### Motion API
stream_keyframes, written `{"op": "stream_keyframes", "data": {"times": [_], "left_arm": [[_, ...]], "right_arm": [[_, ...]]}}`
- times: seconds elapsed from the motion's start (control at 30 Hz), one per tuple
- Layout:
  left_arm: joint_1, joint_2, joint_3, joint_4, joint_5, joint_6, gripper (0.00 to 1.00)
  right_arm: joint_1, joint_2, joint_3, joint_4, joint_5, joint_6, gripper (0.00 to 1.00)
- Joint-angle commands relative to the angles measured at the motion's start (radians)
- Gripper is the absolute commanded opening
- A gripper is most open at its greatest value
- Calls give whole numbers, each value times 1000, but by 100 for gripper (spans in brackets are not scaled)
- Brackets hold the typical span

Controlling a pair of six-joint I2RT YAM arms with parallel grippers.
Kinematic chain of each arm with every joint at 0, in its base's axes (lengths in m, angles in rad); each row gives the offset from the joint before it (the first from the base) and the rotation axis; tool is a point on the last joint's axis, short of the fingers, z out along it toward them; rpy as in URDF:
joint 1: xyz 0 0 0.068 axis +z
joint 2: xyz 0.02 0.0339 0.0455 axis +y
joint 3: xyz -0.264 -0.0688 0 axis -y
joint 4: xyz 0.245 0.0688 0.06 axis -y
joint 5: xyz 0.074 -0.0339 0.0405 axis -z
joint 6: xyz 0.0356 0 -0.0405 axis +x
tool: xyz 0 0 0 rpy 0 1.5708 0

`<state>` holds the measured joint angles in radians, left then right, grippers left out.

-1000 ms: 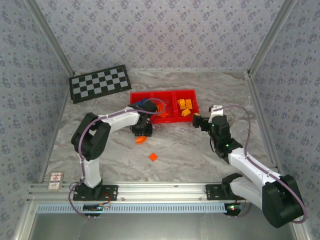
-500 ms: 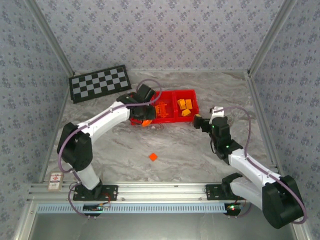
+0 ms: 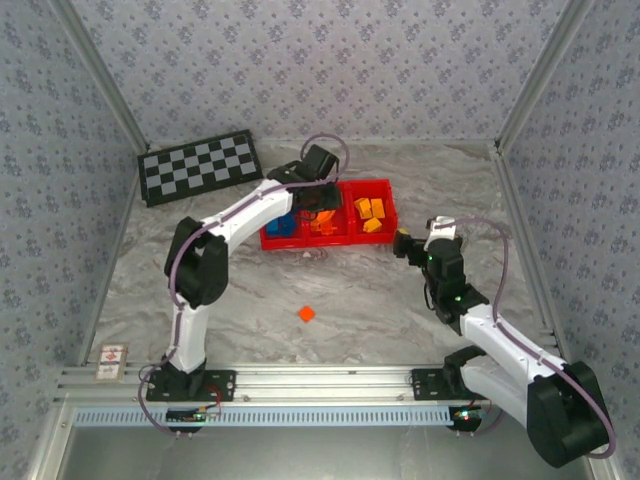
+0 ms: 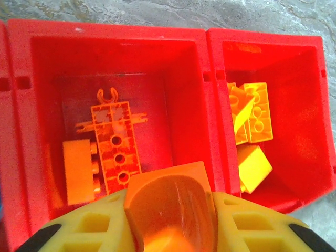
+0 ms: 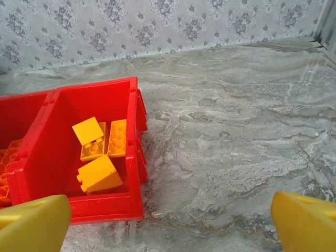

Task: Sort the legos into containers by color
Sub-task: Place the lego in the container.

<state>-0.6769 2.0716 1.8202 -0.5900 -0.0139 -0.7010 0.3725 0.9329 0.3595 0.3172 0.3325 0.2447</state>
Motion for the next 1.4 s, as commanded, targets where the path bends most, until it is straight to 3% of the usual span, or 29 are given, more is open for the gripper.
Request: {"op": "stream_keyframes", "data": {"times": [0.0, 0.2, 0.5, 0.73, 1.1, 1.27, 1.37], "left_arm": [[-8, 36, 85, 20, 13, -22, 21], [-8, 83, 125, 17, -8, -35, 22], [-8, 134, 178, 16, -25, -35, 32], [-10, 132, 193, 1, -45, -26, 51], [-10, 21, 71, 61, -68, 14, 67], [-14, -98, -33, 85, -82, 82, 82], [-18, -192, -132, 93, -109, 115, 86]], "right_arm": [[-7, -12, -12, 28, 36, 12, 100], [-9, -6, -12, 33, 35, 10, 100], [-9, -28, -23, 44, 33, 6, 100], [-6, -35, -34, 77, -5, -9, 100], [-7, -40, -35, 73, 0, -8, 100], [-7, -37, -35, 72, 2, -5, 100], [-7, -32, -35, 73, 0, -5, 100]]}}
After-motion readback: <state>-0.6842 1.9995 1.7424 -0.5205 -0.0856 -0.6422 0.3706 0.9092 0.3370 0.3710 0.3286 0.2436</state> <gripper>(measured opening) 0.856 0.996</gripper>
